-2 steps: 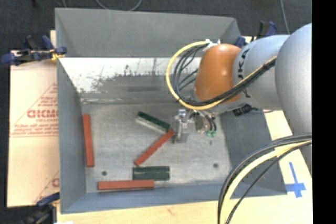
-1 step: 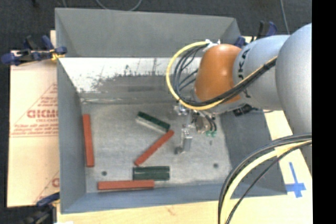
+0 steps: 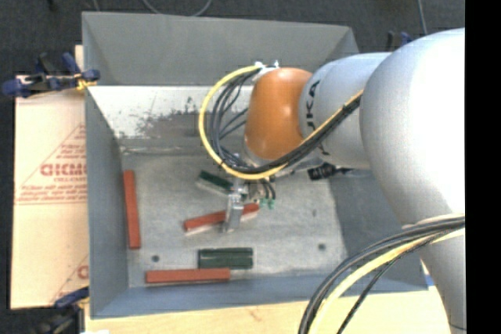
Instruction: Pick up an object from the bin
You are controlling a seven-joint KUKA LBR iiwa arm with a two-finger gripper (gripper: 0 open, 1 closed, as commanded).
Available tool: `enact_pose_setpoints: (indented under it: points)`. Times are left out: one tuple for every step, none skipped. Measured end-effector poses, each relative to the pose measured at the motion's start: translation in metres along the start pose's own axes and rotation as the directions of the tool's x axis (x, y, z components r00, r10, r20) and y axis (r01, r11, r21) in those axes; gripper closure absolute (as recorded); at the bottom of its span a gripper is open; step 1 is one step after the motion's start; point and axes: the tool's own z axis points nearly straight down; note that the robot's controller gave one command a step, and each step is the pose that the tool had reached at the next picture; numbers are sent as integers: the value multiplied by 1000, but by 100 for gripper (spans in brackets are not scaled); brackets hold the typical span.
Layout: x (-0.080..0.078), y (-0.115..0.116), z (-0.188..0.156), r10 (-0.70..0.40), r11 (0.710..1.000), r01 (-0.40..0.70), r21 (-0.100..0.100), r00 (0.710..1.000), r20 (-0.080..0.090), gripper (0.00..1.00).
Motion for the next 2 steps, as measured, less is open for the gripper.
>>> enact_pose_setpoints:
  points:
    - [-1,-6,0,2,1000,-2,5,1000,-1,100]
    - [1,-59,-131,-38,999,38,7,999,7,100]
